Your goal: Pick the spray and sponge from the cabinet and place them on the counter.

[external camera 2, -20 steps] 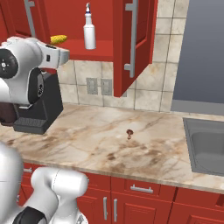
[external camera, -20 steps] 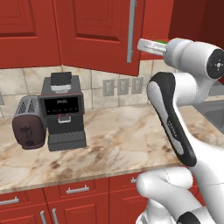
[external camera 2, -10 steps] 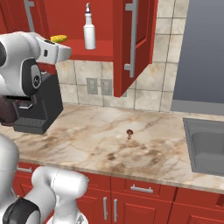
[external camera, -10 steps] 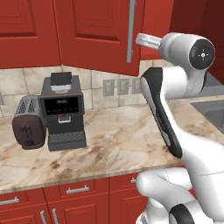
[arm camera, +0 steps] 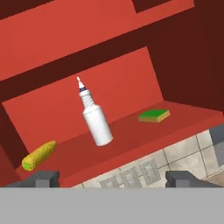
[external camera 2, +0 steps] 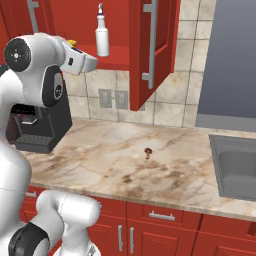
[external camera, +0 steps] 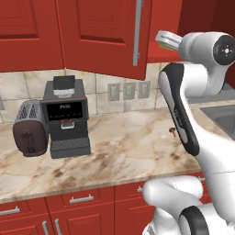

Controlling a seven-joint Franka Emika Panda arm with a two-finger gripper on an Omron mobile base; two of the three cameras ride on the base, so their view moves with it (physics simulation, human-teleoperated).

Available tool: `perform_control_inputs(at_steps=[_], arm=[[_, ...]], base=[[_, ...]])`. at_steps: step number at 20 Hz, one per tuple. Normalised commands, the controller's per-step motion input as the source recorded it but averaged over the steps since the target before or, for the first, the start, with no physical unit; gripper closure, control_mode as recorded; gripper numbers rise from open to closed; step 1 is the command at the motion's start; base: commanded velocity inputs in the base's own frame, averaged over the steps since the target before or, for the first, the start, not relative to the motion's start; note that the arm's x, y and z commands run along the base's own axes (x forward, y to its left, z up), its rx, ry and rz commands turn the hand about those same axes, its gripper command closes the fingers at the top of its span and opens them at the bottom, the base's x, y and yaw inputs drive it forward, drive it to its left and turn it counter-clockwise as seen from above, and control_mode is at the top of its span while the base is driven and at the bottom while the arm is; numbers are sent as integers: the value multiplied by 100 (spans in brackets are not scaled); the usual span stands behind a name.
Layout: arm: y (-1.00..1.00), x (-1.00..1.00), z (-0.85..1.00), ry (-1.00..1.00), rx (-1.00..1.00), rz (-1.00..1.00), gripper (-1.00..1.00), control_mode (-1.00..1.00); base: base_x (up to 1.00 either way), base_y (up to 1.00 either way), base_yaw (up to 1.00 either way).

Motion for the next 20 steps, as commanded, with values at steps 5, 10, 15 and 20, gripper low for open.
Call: perform_control_inputs(at_steps=[5, 10, 15, 20], arm=[[0, 15, 0, 24, 0, 8, -100, -100], [-6, 9, 13, 13, 2, 17, -100, -100], [-14, 2, 4, 0, 6, 8, -100, -100], [-4, 11, -8, 0, 10, 3, -100, -100]], base=[[0, 0, 0], [0, 0, 0], [0, 0, 0], [0, 0, 0]])
